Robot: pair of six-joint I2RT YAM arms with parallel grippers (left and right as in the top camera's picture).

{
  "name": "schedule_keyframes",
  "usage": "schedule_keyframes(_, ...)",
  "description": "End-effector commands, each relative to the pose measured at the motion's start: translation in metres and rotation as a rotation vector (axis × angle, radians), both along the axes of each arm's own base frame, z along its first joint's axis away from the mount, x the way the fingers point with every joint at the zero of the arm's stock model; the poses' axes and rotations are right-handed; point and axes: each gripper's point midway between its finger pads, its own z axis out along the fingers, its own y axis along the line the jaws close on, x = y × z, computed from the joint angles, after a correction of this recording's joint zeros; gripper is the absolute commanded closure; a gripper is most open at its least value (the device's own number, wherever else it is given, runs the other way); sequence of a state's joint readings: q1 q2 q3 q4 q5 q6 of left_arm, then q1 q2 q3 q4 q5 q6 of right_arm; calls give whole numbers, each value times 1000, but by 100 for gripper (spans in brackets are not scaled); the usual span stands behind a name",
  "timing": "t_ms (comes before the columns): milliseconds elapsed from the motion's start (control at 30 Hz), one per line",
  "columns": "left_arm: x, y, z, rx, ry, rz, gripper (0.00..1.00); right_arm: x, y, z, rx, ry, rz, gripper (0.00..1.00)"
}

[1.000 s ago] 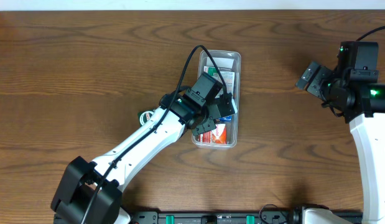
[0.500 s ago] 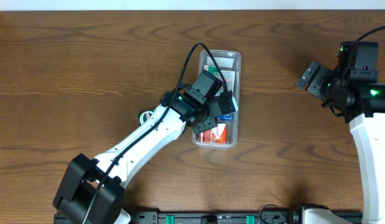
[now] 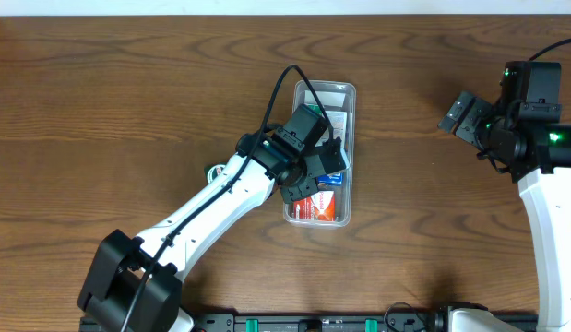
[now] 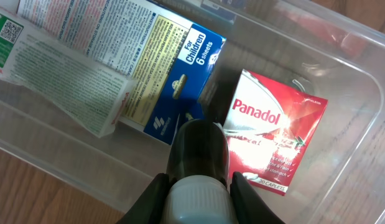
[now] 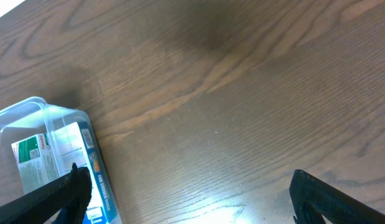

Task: Pack container
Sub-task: 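Lower the bottle into the container beside the red box, open left gripper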

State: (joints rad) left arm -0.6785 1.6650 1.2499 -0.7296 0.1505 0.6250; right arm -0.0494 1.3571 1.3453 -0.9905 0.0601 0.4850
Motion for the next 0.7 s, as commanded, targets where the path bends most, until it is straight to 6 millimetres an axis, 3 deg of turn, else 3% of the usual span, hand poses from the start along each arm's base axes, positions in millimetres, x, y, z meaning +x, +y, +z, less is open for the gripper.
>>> schedule_keyframes(0,-9,-2,-22,9,87,4,87,1,-1,0,-11,1,9,1)
schedule_keyframes(267,-3,-6,-43,24,104,4,87,1,-1,0,-11,1,9,1)
schedule_keyframes(667,1,2,-48,33,121,33,86,1,-1,0,-11,1,9,1)
